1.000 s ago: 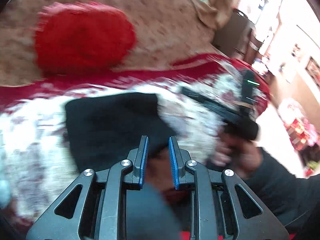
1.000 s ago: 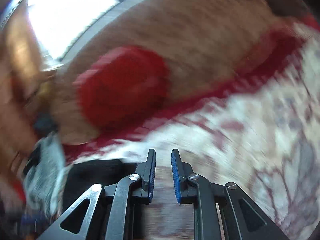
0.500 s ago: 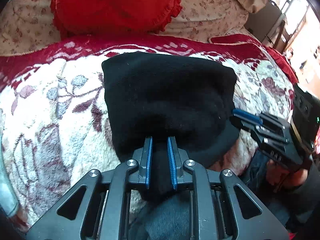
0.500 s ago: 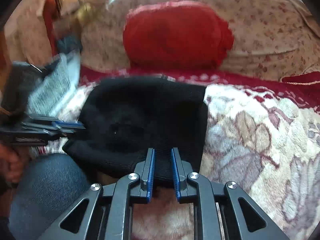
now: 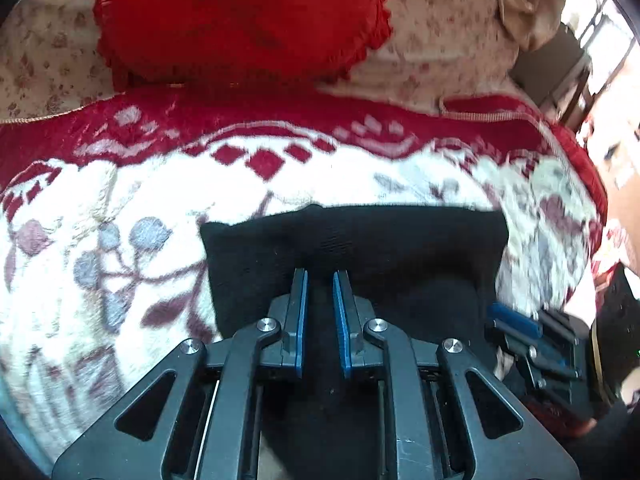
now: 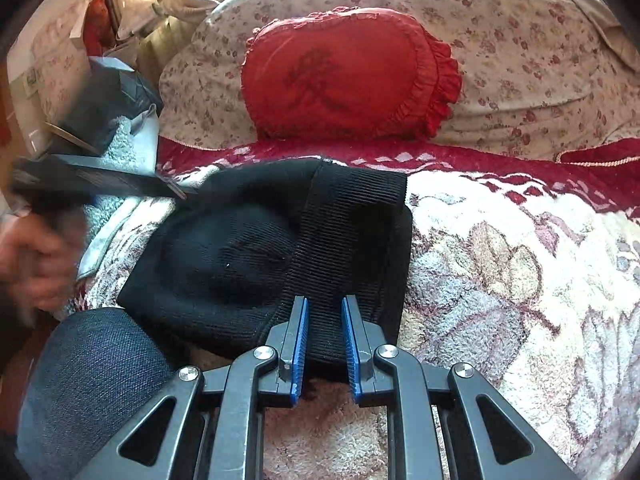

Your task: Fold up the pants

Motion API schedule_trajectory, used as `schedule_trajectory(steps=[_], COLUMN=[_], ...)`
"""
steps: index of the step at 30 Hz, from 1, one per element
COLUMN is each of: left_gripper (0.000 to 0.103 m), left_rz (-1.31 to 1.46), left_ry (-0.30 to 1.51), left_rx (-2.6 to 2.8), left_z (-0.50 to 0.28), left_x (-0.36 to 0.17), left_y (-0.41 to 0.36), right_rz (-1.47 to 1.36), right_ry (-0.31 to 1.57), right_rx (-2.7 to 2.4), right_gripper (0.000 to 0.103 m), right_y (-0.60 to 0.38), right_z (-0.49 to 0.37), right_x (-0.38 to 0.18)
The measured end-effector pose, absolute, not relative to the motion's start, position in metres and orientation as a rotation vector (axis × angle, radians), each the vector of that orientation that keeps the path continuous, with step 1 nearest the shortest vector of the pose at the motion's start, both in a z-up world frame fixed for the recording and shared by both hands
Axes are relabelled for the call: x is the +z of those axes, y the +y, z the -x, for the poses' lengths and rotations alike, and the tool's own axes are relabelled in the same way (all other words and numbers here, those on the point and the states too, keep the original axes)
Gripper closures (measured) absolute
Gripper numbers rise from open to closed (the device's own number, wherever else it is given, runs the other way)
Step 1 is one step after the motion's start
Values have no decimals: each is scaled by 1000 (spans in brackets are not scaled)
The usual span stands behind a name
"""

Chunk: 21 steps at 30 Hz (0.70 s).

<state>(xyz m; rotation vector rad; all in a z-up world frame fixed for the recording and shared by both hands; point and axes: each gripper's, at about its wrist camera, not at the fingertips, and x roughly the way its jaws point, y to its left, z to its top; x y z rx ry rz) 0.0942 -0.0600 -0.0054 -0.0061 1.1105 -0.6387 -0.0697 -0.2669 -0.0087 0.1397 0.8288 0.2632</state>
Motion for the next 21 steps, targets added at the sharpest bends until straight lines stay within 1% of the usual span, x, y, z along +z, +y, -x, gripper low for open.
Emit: schedule_trajectory(steps=[4, 6, 7, 9, 11, 13, 15, 17, 19, 20, 21], left_gripper=[90, 89, 89, 89, 89, 89, 89, 89, 89, 89, 89], left_rz=[-58, -25, 16, 54, 41, 22, 20, -21, -58, -63, -70], left_ry=[1074, 1027, 979, 940, 948, 988, 1033, 1091, 1084, 1089, 1098], left_rx=[-622, -662, -681, -696, -679, -664, -677, -655, -637, -636, -634], left_z=[-79, -76, -72, -72, -78, -81, -83, -84, -82, -82, -83], left_x=[13, 31, 44, 55, 53, 42, 27, 6, 1, 1, 2], left_y=[-64, -56, -45, -36, -35, -40, -51, -64, -72, -74, -75], right_rz=[-194, -232, -235, -218, -207, -193, -154, -123, -133, -171, -192], right_ry=[839, 845, 829, 747, 688, 686, 695, 743, 891, 887, 830], right_rx=[275, 291, 292, 278, 266, 276, 272, 242, 190, 202, 214], right_gripper=[88, 88, 88, 88, 88, 88, 88, 88, 88, 88, 88], right_y=[-275, -281, -283, -287, -289, -283, -275, -270, -274, -278, -282], right_z=[70, 71, 72, 80, 79, 64, 46, 22, -4, -5, -2], right_x=[-5, 7, 14, 35, 53, 59, 57, 41, 2, -11, -14])
